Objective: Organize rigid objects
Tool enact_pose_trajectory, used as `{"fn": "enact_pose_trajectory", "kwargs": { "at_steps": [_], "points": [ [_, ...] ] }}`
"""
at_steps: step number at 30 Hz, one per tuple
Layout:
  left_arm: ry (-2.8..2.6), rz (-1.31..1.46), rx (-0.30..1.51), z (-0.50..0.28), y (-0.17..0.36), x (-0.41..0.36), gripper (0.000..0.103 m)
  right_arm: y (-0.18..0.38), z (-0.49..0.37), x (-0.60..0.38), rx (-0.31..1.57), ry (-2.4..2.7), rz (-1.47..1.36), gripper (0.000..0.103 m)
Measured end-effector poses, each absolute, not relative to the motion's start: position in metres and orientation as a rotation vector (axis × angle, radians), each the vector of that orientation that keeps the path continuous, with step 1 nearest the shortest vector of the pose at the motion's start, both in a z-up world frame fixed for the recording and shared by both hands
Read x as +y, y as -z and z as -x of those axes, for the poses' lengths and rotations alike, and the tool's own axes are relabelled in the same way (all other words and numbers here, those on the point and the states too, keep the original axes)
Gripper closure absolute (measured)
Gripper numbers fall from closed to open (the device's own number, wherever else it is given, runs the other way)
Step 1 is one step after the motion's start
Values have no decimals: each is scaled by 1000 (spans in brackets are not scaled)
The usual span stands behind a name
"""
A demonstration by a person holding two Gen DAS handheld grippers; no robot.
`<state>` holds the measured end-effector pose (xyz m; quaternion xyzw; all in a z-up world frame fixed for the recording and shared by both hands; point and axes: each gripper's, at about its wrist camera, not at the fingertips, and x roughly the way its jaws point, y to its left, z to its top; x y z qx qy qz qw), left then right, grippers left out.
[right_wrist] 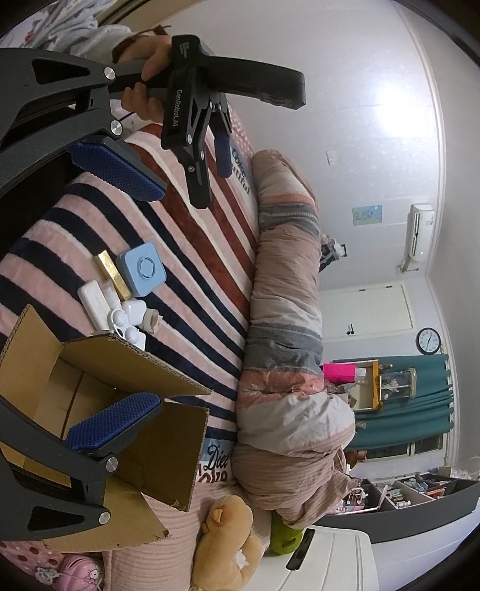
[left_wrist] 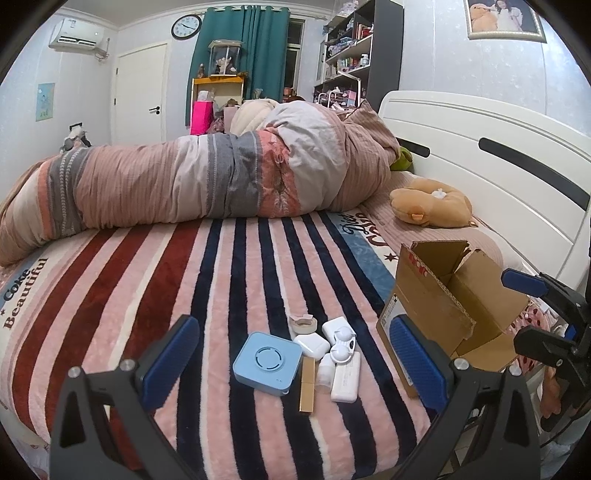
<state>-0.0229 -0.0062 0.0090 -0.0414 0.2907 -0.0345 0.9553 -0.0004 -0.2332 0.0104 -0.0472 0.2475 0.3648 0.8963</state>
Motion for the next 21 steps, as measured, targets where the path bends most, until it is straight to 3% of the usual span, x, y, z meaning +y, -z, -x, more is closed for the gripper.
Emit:
{"fn": "enact_pose_trajectory", "kwargs": {
  "at_steps": [10, 13, 15, 17, 21],
  "points": [
    [92, 93, 578, 22, -4, 4, 0, -12, 7, -223, 489, -741, 123, 1],
    [105, 104, 562, 21, -1, 20, 0, -15, 11, -203, 474, -755, 165, 19],
    [136, 116, 562, 17, 4, 35, 0, -15, 10, -187, 483, -792, 172, 45],
    [105, 96, 572, 12, 11, 49, 0, -5, 5, -158, 539, -861, 166, 57],
    [40, 57, 619, -2, 33, 78, 1, 35, -12, -107, 693, -906, 165, 58]
  ]
}}
